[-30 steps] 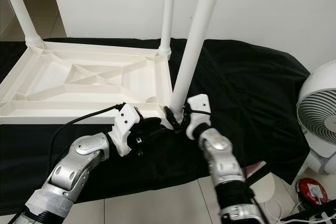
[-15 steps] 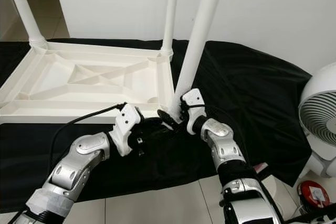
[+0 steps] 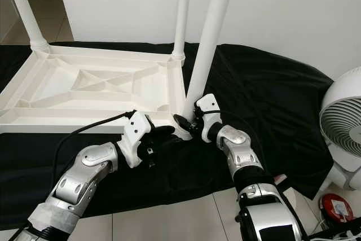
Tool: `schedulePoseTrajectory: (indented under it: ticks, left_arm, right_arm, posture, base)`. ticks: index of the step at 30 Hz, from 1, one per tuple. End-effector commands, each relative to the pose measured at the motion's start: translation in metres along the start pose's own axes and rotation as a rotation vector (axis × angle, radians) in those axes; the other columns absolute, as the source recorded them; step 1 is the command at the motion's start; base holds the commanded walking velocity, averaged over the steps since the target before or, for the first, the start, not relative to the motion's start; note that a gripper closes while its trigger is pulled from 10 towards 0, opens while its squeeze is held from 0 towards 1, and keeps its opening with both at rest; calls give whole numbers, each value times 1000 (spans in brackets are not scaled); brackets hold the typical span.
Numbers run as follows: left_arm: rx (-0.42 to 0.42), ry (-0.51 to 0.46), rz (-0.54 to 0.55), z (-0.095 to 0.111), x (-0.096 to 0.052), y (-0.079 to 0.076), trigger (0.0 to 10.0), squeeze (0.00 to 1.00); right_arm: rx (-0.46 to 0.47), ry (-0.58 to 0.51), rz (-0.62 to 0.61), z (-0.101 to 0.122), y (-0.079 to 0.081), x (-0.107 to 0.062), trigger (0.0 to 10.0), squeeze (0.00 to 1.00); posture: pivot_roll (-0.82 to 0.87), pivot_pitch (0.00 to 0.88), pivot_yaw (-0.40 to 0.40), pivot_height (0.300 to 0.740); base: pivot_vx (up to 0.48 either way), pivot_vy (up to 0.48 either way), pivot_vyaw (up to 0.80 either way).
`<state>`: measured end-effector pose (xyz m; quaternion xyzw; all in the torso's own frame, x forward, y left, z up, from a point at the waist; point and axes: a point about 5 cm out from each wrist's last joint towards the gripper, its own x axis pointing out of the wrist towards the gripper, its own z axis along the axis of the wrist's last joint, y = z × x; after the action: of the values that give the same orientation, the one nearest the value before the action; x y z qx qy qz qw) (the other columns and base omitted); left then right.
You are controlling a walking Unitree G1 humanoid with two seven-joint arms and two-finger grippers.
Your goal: Building children table
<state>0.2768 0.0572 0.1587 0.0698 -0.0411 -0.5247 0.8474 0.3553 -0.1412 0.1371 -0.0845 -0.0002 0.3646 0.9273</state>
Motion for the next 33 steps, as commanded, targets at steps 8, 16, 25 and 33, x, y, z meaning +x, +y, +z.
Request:
schedulePoseTrajectory:
  ticks: [8, 16, 25, 33]
  left_arm:
    - [-3, 10, 21, -5, 2, -4, 10000, 0]
    - [-6, 11, 14, -6, 2, -5, 10000, 0]
    - [-7, 13, 9, -6, 2, -5, 10000, 0]
    - [-6, 10, 7, -6, 3, -6, 10000, 0]
  right_arm:
    - [44, 10, -110, -14, 8, -10, 10000, 0]
    - [110, -45, -283, -9, 17, -7, 10000, 0]
    - [144, -38, -485, -10, 30, -2, 10000, 0]
    - [169, -83, -649, 5, 42, 4, 10000, 0]
  posture:
    - [46, 0, -94, 740]
    - [40, 0, -89, 740]
    - [40, 0, -88, 740]
    - [46, 0, -97, 740]
  base:
    - [0, 0, 0]
    - [0, 0, 0]
    - [0, 0, 0]
    - [0, 0, 0]
